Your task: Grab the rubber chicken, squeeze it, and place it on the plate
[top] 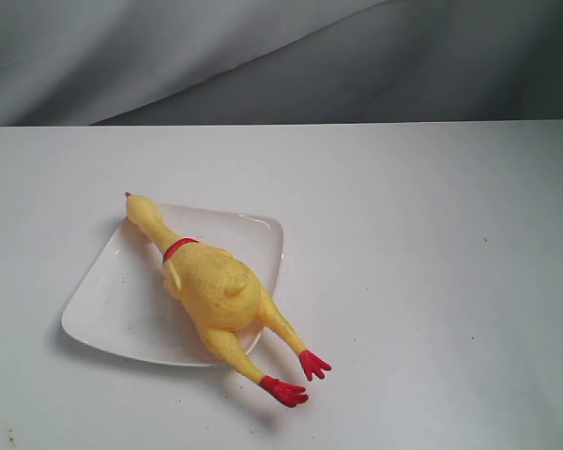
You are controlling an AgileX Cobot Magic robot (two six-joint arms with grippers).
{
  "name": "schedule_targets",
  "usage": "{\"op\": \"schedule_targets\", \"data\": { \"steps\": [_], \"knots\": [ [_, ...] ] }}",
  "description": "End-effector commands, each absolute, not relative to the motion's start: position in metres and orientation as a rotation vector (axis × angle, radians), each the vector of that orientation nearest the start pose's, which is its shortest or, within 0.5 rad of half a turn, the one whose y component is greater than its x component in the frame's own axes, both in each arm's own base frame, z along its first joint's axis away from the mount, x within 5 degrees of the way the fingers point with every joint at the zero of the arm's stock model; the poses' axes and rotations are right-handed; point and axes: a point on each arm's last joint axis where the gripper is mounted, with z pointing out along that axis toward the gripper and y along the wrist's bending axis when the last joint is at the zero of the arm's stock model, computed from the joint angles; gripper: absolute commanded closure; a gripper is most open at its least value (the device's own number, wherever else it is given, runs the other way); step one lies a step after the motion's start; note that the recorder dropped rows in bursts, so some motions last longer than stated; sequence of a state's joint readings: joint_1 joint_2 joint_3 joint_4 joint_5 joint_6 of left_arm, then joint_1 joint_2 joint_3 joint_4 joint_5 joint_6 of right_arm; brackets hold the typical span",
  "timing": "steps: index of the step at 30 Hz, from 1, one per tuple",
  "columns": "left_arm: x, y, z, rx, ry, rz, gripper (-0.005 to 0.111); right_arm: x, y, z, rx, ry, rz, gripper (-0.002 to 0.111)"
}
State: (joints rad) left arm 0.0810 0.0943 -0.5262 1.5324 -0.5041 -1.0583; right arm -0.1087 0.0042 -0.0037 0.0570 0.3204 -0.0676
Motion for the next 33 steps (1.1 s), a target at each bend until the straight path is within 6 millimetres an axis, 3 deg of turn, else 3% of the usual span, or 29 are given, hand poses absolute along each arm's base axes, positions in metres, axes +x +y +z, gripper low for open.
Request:
{"op": "schedule_targets", "data": {
  "steps": [1, 19, 28, 33],
  "knots": [
    [-0.014, -0.046, 0.372, 0.589, 0.856, 0.326, 0.106, 0.054, -0.005, 0.184, 0.07, 1.801, -0.085, 0.108],
    [-0.018, -0.048, 0.372, 0.587, 0.839, 0.342, 0.106, 0.054, -0.005, 0.184, 0.07, 1.801, -0.085, 0.108],
    [-0.03, -0.022, 0.393, 0.129, 0.699, 0.162, 0.106, 0.054, -0.005, 0.184, 0.07, 1.801, -0.085, 0.108],
    [-0.029, -0.008, 0.392, -0.037, 0.73, 0.16, 0.106, 0.054, -0.005, 0.184, 0.07, 1.801, -0.085, 0.108]
  ]
}}
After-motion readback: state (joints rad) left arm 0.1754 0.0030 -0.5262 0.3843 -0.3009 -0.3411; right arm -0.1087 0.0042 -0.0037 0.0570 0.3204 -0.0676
